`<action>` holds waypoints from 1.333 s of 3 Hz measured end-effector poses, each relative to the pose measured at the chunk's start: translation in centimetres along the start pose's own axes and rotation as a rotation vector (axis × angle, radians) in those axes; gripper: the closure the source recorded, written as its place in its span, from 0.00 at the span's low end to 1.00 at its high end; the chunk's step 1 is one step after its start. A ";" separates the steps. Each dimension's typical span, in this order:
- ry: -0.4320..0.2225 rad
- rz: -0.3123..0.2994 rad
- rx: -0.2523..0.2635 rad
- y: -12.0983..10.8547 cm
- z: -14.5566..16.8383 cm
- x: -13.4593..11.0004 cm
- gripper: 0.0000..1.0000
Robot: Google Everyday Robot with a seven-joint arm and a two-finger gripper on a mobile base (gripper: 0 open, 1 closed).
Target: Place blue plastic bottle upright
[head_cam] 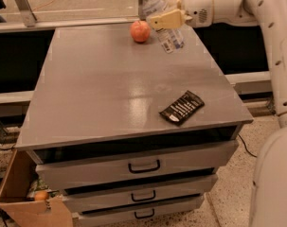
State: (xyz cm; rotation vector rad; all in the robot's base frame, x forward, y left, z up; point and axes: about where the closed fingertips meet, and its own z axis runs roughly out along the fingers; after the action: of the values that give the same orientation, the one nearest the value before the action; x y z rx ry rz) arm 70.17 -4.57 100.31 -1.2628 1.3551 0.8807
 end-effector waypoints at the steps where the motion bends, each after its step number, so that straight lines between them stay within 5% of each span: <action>1: -0.075 0.020 -0.004 0.6 -2.6 1.6 1.00; 4: -0.306 0.093 0.087 0.7 -8.3 5.2 1.00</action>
Offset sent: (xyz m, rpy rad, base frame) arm -0.0252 -0.0909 -0.0372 0.2691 0.0118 -0.0339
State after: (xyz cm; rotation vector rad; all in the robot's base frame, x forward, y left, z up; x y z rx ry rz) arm 68.26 -13.55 96.79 -0.9600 1.1999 1.0234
